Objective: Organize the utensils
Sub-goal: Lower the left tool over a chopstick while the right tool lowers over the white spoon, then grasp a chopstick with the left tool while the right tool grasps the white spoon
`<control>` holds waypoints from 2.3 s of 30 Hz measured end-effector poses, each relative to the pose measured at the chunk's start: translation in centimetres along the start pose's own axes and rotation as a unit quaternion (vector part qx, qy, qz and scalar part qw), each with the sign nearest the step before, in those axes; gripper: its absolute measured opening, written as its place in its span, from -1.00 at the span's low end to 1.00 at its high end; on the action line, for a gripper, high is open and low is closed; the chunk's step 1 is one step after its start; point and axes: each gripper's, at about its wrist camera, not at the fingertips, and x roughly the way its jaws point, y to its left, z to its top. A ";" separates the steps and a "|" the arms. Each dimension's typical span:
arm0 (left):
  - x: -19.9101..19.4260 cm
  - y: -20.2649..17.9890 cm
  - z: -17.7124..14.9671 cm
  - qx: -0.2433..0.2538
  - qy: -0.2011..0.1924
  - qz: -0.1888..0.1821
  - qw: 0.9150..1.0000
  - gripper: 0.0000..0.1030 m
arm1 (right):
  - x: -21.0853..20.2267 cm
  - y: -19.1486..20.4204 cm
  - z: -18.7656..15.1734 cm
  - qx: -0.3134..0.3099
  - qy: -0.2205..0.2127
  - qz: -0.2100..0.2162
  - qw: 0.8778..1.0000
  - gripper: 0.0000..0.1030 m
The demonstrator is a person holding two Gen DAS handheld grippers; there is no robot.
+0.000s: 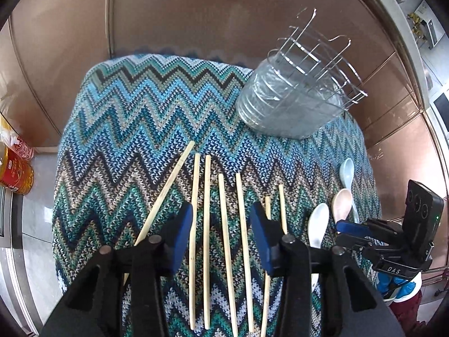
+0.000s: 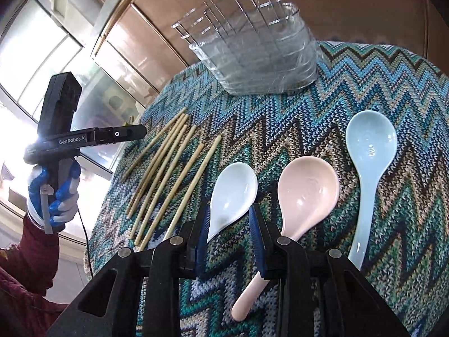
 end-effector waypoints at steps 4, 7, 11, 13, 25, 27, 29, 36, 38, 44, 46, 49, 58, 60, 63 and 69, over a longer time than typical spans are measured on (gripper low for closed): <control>0.7 0.1 0.2 0.002 0.008 0.006 1.000 -0.24 | 0.7 -0.7 0.4 0.008 0.005 -0.002 1.000 -0.42; 1.3 0.5 0.5 -0.004 0.015 0.010 1.000 -0.24 | 0.9 -0.8 0.6 0.009 0.007 -0.002 1.000 -0.42; 1.7 1.1 1.0 -0.010 0.022 0.012 1.000 -0.25 | 1.1 -0.8 0.7 0.007 0.012 -0.002 1.000 -0.42; 1.9 1.3 1.1 -0.011 0.027 0.013 0.999 -0.29 | 1.3 -0.7 0.9 0.007 0.012 -0.002 1.000 -0.42; 3.0 2.5 1.4 -0.023 0.058 0.024 0.998 -0.50 | 1.7 -0.8 1.0 0.004 0.020 0.004 1.000 -0.42; 3.2 2.6 1.4 -0.023 0.062 0.025 0.997 -0.54 | 1.8 -0.9 1.1 0.005 0.022 0.006 1.000 -0.44; 3.6 2.5 1.6 -0.022 0.066 0.028 0.997 -0.58 | 1.8 -1.0 1.1 0.005 0.023 0.007 1.000 -0.45; 4.5 2.3 2.0 -0.012 0.079 0.043 0.996 -0.66 | 1.9 -1.4 1.5 0.005 0.028 0.013 1.000 -0.47; 4.8 2.0 2.2 -0.004 0.082 0.047 0.995 -0.67 | 2.1 -1.4 1.6 0.003 0.030 0.012 0.999 -0.48; 6.0 1.1 2.6 0.016 0.100 0.058 0.993 -0.67 | 2.5 -1.1 2.0 0.000 0.038 0.015 0.999 -0.48; 6.4 0.4 2.7 0.025 0.103 0.063 0.992 -0.67 | 2.6 -1.0 2.2 -0.002 0.041 0.015 0.999 -0.49; 7.2 -0.6 3.3 0.034 0.109 0.069 0.991 -0.67 | 2.7 -1.1 2.5 -0.003 0.047 0.018 0.999 -0.50; 8.2 -1.9 4.0 0.044 0.110 0.075 0.990 -0.88 | 3.3 -1.6 3.1 -0.003 0.055 0.020 0.998 -0.84; 8.2 -1.7 3.9 0.046 0.107 0.072 0.991 -0.90 | 3.2 -1.7 3.0 -0.007 0.052 0.021 0.998 -0.86; 7.8 -1.1 3.5 0.048 0.097 0.071 0.992 -0.91 | 2.9 -1.5 2.9 -0.013 0.044 0.015 0.999 -0.87; 5.1 -0.9 1.2 0.055 0.062 0.055 0.995 -0.91 | 0.7 0.4 2.3 -0.030 0.011 0.000 0.999 -0.90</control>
